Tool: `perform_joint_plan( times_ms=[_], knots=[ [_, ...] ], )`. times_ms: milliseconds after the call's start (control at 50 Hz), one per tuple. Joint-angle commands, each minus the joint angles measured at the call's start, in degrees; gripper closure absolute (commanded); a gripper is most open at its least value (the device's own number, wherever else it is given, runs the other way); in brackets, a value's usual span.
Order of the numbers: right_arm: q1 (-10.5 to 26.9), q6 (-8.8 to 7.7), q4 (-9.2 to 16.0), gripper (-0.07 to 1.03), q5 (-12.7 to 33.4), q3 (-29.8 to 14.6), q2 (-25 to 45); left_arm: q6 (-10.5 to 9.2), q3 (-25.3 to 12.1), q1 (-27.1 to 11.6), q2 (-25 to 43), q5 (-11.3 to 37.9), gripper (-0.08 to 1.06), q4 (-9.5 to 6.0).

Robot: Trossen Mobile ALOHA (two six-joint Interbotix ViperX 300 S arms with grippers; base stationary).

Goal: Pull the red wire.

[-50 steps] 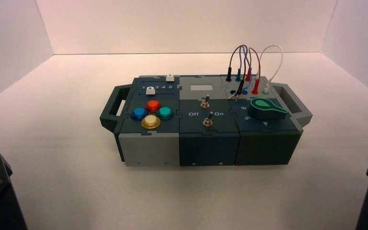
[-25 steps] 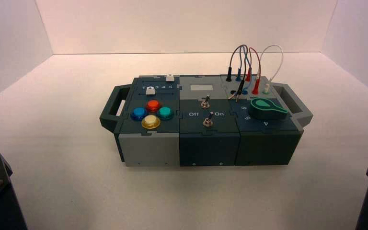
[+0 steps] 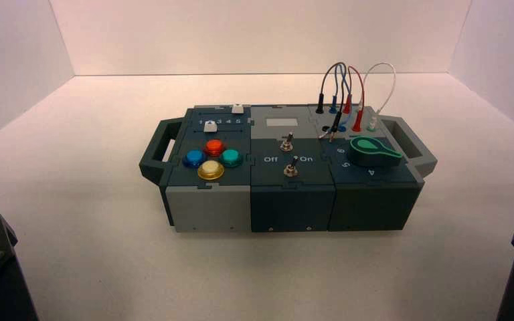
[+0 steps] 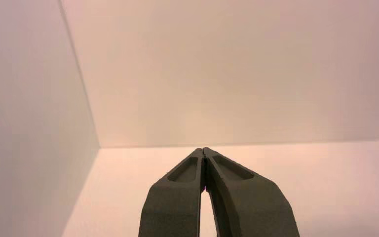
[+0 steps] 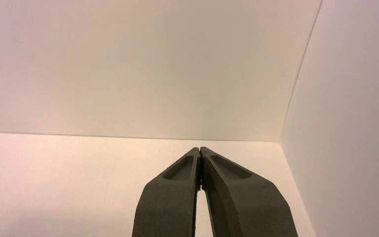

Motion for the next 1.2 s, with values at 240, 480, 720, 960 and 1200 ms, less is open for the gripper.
perform_joint_plan(
  times_ms=[240, 480, 720, 960, 1200],
  knots=[
    [5.98, 0.09, 4.75, 0.99, 14.15, -9.93, 2.29, 0.35, -6.68, -6.15, 1.85, 9.05, 1.01, -0.62],
    [6.06, 0.00, 7.12, 0.99, 18.72, -10.99, 2.64, 0.09, -10.90, -12.22, 5.36, 16.08, 1.01, -1.67],
    [6.50, -0.18, 8.35, 0.99, 23.38, -10.99, 5.89, 0.26, -13.89, -18.72, 13.01, 18.72, 1.01, -1.76],
    [11.07, -0.26, 8.79, 0.99, 26.72, -11.95, 11.87, 0.26, -16.35, -23.20, 20.57, 19.16, 1.01, -1.67],
    [13.27, -0.35, 10.55, 0.99, 30.67, -13.27, 19.34, 0.97, -20.92, -26.28, 29.44, 27.42, 1.01, -1.67]
  ],
)
